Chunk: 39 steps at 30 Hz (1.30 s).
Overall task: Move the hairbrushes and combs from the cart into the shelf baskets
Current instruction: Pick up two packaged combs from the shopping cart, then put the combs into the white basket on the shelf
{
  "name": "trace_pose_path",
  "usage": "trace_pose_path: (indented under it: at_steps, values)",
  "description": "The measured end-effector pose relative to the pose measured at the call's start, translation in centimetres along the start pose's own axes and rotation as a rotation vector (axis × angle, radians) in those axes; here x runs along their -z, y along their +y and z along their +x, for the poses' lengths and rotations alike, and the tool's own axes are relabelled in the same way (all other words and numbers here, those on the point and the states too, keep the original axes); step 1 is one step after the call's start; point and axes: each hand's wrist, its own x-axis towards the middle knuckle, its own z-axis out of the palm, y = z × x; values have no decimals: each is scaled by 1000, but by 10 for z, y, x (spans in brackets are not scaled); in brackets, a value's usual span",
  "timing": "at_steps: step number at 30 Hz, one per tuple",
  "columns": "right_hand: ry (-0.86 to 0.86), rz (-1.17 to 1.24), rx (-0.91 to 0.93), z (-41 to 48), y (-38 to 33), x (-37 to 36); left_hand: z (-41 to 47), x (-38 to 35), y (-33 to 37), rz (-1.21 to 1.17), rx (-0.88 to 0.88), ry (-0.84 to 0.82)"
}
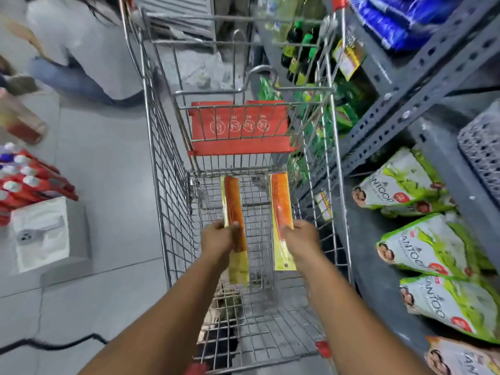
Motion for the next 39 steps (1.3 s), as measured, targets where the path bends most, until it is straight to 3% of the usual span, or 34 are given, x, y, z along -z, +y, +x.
trace_pose_path:
  at_steps: [7,19,29,39]
  values:
    - [22,80,31,-49,-11,36,-54,-3,35,-97,-95,-122]
    - [213,462,146,-151,15,149,-167,-76,42,-59,-143,-556]
    - [480,720,188,-253,92,272,-291,-164,-4,196,-128,-956]
    - [777,804,84,-343,194,362,-413,-238,-89,444,-53,-1166]
